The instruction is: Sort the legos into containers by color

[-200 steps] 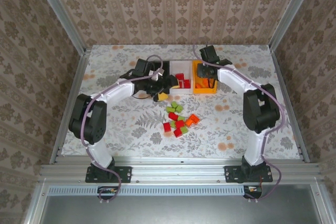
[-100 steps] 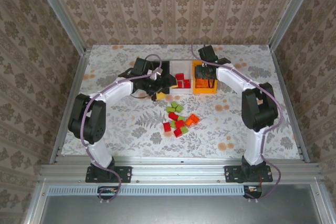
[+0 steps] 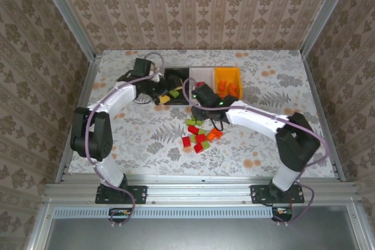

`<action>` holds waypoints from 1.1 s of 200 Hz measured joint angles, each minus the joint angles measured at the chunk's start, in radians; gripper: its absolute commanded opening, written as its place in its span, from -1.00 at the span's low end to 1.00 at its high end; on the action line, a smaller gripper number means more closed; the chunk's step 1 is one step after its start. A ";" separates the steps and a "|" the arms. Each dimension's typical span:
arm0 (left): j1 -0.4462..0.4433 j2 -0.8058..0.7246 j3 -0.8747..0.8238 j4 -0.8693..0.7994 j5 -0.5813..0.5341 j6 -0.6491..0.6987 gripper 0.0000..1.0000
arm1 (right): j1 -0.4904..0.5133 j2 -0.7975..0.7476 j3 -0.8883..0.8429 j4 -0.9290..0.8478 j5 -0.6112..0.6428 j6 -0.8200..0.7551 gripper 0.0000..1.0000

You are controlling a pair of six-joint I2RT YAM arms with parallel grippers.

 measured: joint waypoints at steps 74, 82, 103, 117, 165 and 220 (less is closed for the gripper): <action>0.179 -0.048 -0.035 0.069 0.006 -0.051 0.94 | 0.022 0.212 0.088 0.033 0.088 0.019 -0.12; 0.173 -0.048 -0.038 0.074 0.012 -0.057 0.94 | 0.021 0.218 0.090 0.038 0.096 0.018 -0.14; 0.159 -0.048 -0.043 0.082 0.021 -0.065 0.94 | 0.021 0.256 0.112 0.045 0.100 0.019 -0.20; 0.153 -0.048 -0.043 0.082 0.023 -0.067 0.94 | 0.021 0.276 0.132 0.054 0.100 0.019 -0.24; 0.151 -0.048 -0.043 0.088 0.024 -0.068 0.94 | 0.021 0.293 0.143 0.063 0.100 0.016 -0.42; 0.154 -0.048 -0.043 0.088 0.024 -0.067 0.94 | 0.016 0.277 0.143 0.075 0.103 -0.008 -0.47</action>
